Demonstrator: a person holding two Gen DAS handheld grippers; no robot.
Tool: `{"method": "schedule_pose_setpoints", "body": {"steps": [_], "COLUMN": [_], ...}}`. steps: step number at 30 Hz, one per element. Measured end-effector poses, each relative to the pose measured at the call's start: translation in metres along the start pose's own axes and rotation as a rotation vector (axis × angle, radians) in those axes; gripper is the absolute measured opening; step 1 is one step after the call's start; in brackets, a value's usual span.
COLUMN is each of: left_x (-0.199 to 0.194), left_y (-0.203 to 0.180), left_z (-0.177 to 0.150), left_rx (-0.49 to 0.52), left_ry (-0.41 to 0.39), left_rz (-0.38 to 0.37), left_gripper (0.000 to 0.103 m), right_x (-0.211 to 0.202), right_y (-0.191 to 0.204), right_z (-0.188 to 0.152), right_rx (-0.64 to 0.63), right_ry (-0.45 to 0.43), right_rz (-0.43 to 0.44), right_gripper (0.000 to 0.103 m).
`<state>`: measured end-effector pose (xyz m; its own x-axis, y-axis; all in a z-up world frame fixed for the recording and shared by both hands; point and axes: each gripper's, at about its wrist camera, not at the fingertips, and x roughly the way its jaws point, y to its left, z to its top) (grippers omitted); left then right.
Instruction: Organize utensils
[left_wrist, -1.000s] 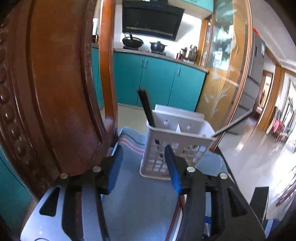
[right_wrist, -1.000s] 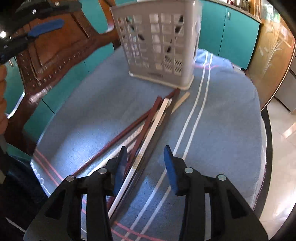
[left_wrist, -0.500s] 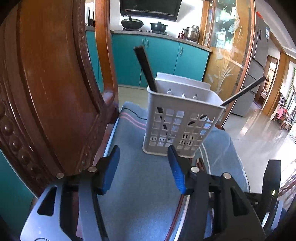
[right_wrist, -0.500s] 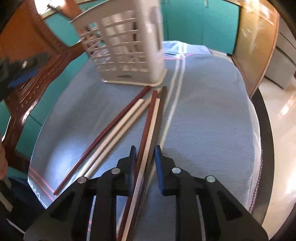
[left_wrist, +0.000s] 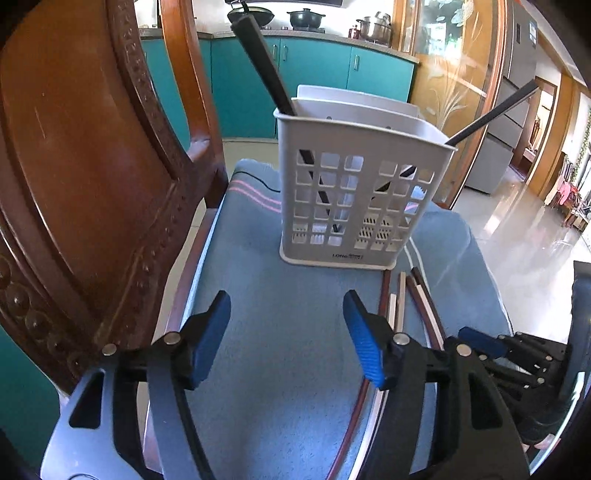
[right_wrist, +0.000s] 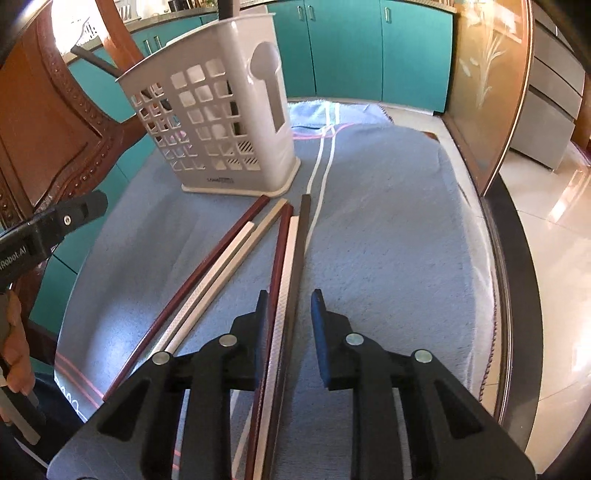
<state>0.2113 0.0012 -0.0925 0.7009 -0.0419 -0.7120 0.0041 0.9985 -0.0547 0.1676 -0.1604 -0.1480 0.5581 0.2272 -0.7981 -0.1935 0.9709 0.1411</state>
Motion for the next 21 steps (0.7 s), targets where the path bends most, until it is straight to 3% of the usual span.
{"method": "schedule_pose_setpoints", "body": {"steps": [14,21], "left_x": [0.014,0.018], "left_y": [-0.002,-0.004], "left_z": [-0.004,-0.004], "left_rx": [0.012,0.027], "left_ry": [0.058,0.071], "left_rz": [0.026,0.026], "left_gripper": [0.065,0.065], "right_x": [0.008,0.003], "right_y": [0.001,0.023], "right_z": [-0.005,-0.01], "right_rx": [-0.027,-0.116], "right_ry": [0.031,-0.002], "right_rz": [-0.017,0.04], "right_gripper": [0.023,0.001]}}
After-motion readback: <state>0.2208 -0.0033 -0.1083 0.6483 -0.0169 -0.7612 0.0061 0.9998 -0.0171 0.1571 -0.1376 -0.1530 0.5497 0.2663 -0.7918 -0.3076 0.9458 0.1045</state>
